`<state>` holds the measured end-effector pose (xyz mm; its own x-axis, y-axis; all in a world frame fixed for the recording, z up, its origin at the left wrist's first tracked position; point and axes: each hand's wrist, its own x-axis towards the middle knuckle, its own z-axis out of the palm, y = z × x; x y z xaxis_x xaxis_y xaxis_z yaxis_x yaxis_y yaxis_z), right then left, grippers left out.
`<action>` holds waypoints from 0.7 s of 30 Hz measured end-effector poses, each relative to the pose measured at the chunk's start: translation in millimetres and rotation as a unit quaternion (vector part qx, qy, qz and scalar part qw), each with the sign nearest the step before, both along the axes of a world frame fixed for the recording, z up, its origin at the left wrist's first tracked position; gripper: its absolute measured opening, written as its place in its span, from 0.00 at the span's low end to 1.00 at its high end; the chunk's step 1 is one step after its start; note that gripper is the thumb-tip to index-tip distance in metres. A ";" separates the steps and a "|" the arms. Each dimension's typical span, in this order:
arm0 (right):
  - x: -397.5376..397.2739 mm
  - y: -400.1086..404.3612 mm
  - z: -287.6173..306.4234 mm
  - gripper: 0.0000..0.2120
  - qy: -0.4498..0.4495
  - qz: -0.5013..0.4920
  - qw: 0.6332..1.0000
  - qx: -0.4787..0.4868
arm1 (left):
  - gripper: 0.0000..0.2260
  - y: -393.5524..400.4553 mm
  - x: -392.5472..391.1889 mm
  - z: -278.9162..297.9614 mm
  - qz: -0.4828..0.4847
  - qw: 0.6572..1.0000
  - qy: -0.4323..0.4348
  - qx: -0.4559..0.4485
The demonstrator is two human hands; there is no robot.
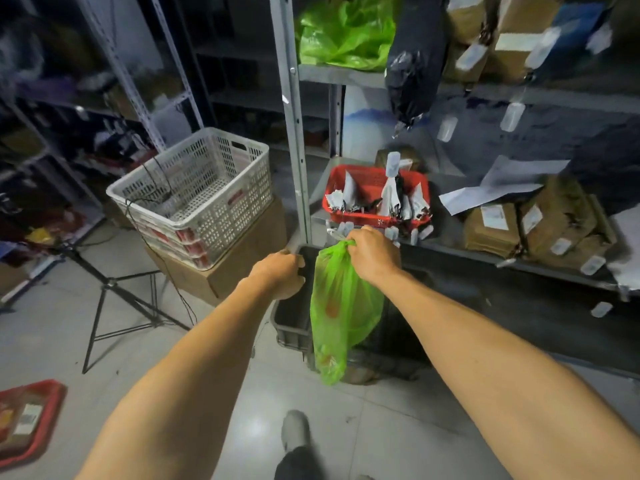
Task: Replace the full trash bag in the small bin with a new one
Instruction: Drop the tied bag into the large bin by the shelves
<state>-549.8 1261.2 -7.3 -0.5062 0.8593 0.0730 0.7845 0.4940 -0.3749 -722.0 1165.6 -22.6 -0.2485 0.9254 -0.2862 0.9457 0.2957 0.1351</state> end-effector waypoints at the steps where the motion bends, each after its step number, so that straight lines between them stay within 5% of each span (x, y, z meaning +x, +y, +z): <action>1: -7.4 11.8 -2.0 0.08 0.000 -0.002 1.000 -0.002 | 0.19 13.6 -7.2 -2.9 -0.003 1.000 -0.001 -0.005; 21: -160.4 187.2 -140.5 0.09 -0.054 -0.021 0.990 -0.126 | 0.14 193.7 -160.3 -111.5 0.019 0.996 -0.069 -0.045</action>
